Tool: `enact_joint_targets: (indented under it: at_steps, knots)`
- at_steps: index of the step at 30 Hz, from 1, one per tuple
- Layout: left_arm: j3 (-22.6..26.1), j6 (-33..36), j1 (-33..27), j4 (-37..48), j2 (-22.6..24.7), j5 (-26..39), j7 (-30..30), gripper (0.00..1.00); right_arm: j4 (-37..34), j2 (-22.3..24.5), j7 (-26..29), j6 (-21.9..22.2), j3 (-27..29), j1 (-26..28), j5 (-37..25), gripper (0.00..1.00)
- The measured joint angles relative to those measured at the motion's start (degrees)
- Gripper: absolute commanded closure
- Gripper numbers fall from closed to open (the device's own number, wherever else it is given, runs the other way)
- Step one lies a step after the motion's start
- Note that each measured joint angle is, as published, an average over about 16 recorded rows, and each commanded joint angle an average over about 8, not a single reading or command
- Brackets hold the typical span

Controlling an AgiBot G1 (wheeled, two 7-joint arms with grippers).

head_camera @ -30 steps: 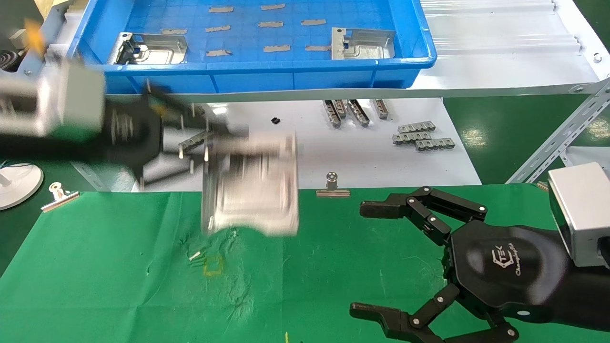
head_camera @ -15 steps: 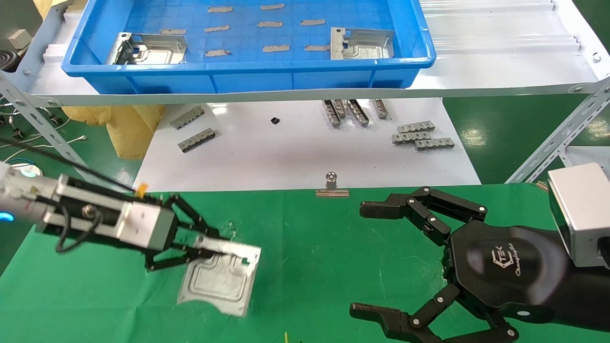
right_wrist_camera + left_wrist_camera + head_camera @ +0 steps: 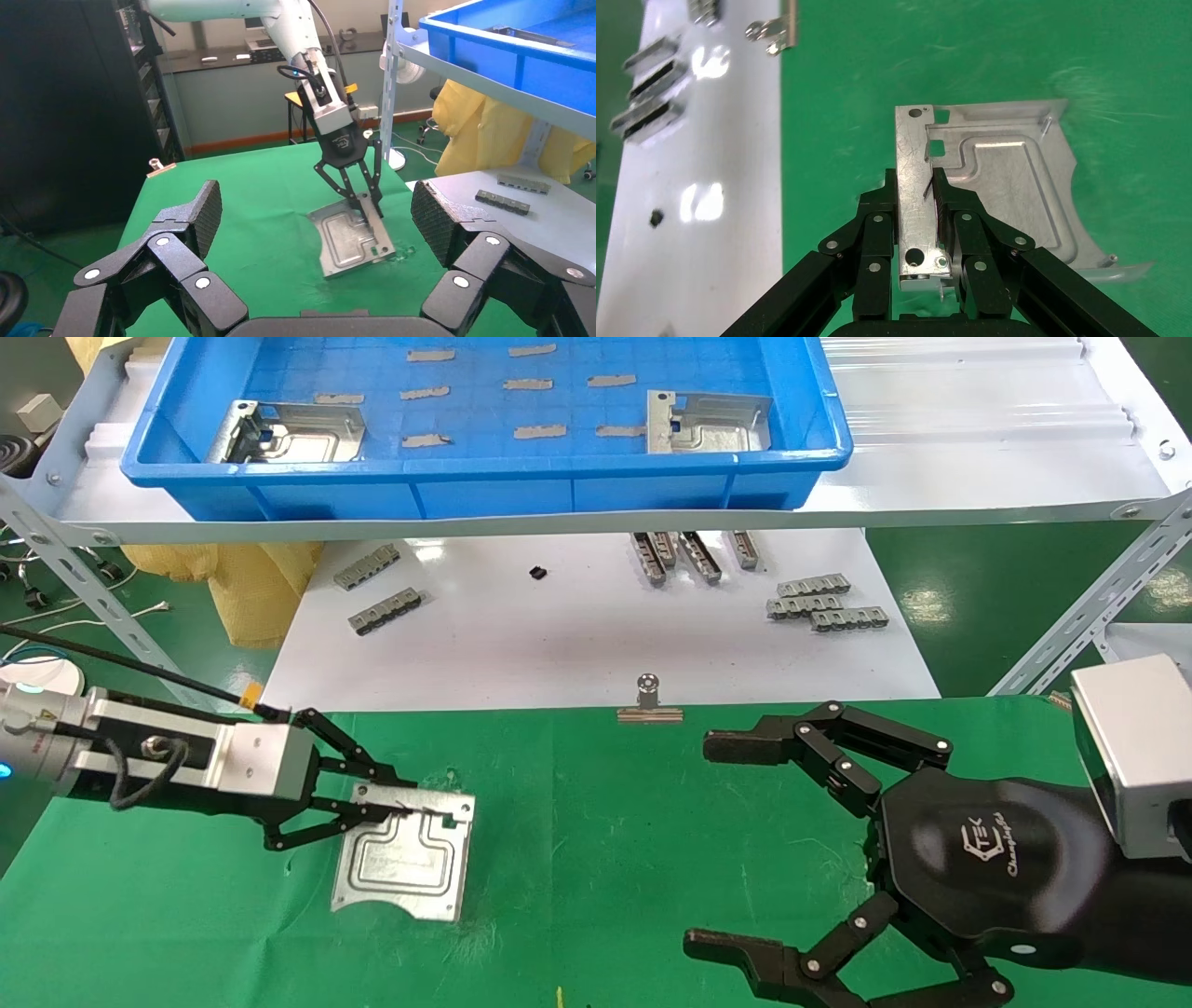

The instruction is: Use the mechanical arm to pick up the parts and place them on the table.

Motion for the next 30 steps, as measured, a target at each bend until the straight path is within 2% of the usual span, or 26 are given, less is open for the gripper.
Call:
enact_joint_targets:
  at_steps: [10,23,30]
  knots:
    - [-1.25,-0.58,0.0,5.76,0.84,-2.08,-0.15,0.0,0.0,0.0,0.0,0.0,-0.01,0.0,0.0,0.0]
    - [-6.69,1.99,1.71,9.5,-1.21,-10.08,-8.36,0.0,-0.01,0.01,-0.01,0.01,-0.01,0.0,0.01,0.0]
    - [-8.08,2.26,2.75,9.44,-1.85,-11.97,-10.57,0.0,-0.01,0.01,-0.01,0.02,-0.01,-0.01,0.02,0.0]
